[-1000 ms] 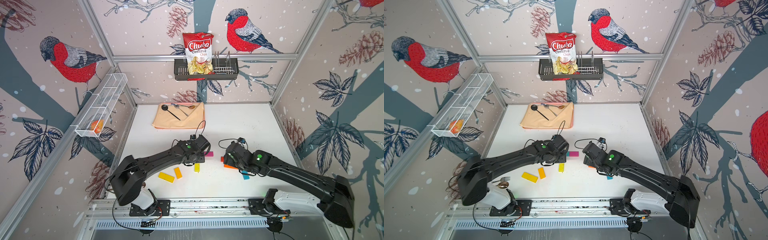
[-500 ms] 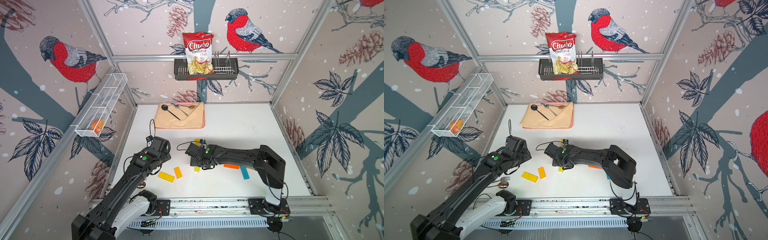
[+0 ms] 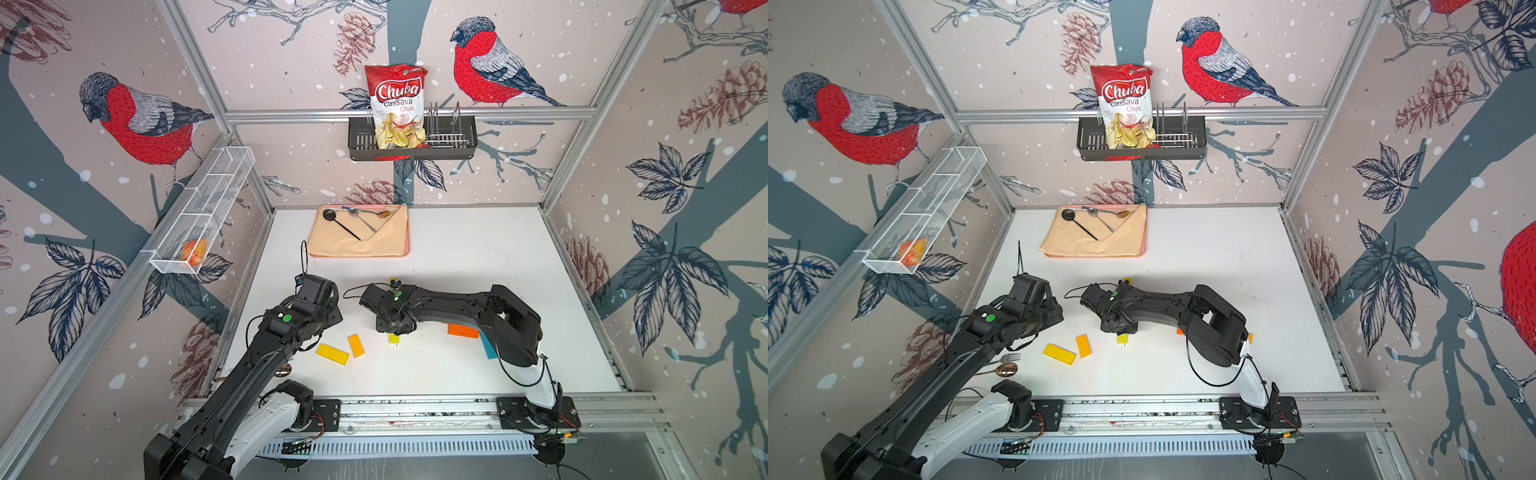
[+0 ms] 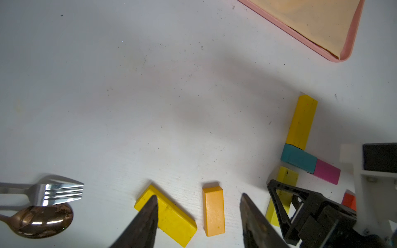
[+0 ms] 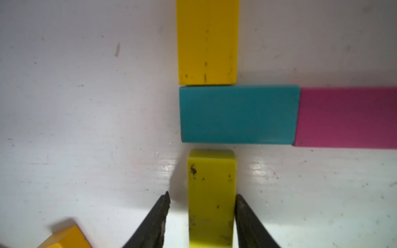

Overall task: Assemble the letter h with building blocks
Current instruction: Assemble the building block at the center of the board.

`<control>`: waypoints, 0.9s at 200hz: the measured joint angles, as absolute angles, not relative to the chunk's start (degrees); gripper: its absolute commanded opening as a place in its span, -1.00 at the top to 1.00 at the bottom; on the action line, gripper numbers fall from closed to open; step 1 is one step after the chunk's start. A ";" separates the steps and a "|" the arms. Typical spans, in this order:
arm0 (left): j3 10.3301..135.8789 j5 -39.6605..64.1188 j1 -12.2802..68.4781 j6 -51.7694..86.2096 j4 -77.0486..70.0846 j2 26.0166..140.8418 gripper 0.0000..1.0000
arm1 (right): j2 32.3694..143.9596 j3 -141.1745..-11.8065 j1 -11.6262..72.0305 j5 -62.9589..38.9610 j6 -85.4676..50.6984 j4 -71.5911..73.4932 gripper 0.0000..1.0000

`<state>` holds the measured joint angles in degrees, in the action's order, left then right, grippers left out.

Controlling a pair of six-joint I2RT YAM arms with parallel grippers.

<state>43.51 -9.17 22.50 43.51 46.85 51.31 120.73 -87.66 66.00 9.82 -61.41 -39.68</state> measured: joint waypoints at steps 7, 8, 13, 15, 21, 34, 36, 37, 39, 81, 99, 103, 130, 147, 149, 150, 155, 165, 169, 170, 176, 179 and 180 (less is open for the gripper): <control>43.51 -9.13 22.50 43.51 46.85 51.29 -0.18 | 120.92 -87.94 65.98 9.85 -61.41 -39.97 0.07; 43.51 -9.10 22.50 43.51 46.85 51.27 -0.18 | 120.95 -87.96 65.98 9.85 -61.41 -39.99 0.07; 43.51 -9.08 22.50 43.48 46.85 51.22 -0.19 | 121.08 -88.14 65.98 9.87 -61.41 -40.23 0.08; 43.51 -9.08 22.50 43.48 46.85 51.20 -0.18 | 121.12 -88.18 65.98 9.89 -61.41 -40.34 0.09; 43.48 -9.06 22.50 43.48 46.83 51.13 -0.18 | 121.21 -88.31 65.98 9.89 -61.41 -40.51 0.10; 43.46 -9.04 22.50 43.46 46.83 51.03 -0.18 | 121.36 -88.60 65.87 9.89 -61.41 -40.93 0.12; 43.46 -9.04 22.50 43.46 46.83 51.00 -0.18 | 121.36 -88.62 65.84 9.87 -61.41 -40.97 0.12; 43.46 -9.04 22.50 43.46 46.83 51.00 -0.18 | 121.36 -88.64 65.82 9.87 -61.41 -40.99 0.12; 43.46 -9.04 22.50 43.44 46.83 50.98 -0.18 | 121.36 -88.66 65.82 9.85 -61.41 -41.04 0.13; 43.46 -9.04 22.50 43.09 46.81 50.78 -0.17 | 121.43 -88.82 65.19 9.85 -61.41 -41.36 0.18; 43.46 -9.04 22.50 43.07 46.81 50.78 -0.17 | 121.47 -88.88 65.08 9.87 -61.39 -41.47 0.19; 43.46 -9.04 22.50 43.07 46.81 50.78 -0.17 | 121.49 -88.90 65.08 9.87 -61.39 -41.47 0.19; 43.46 -9.04 22.50 43.07 46.81 50.78 -0.17 | 121.58 -88.97 65.08 9.87 -61.36 -41.54 0.23; 43.46 -9.04 22.50 43.07 46.81 50.78 -0.16 | 121.67 -89.08 65.08 9.87 -61.32 -41.58 0.27; 43.46 -9.04 22.50 43.07 46.81 50.78 -0.16 | 121.69 -89.10 65.08 9.87 -61.32 -41.58 0.27; 43.46 -9.04 22.50 43.07 46.81 50.78 -0.16 | 121.71 -89.12 65.08 9.87 -61.30 -41.58 0.27; 43.46 -9.04 22.50 43.07 46.78 50.78 -0.16 | 121.75 -89.19 65.06 9.87 -61.25 -41.58 0.27; 43.46 -9.04 22.50 43.07 46.78 50.78 -0.16 | 121.84 -89.25 64.88 9.87 -61.25 -41.58 0.28; 43.46 -9.04 22.50 43.07 46.78 50.78 -0.16 | 121.86 -89.27 64.86 9.85 -61.25 -41.60 0.28; 43.46 -9.04 22.50 43.07 46.78 50.78 -0.16 | 121.86 -89.30 64.86 9.85 -61.25 -41.60 0.28; 43.46 -9.04 22.50 43.07 46.78 50.81 -0.16 | 121.89 -89.30 64.84 9.87 -61.23 -41.58 0.28; 43.46 -9.04 22.50 43.05 46.78 50.81 -0.16 | 121.89 -89.32 64.84 9.87 -61.23 -41.58 0.28; 43.46 -9.04 22.50 43.05 46.78 50.83 -0.16 | 121.89 -89.32 64.84 9.87 -61.23 -41.58 0.28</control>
<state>43.46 -9.04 22.50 43.05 46.78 50.83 121.89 -89.32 64.84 9.87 -61.23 -41.58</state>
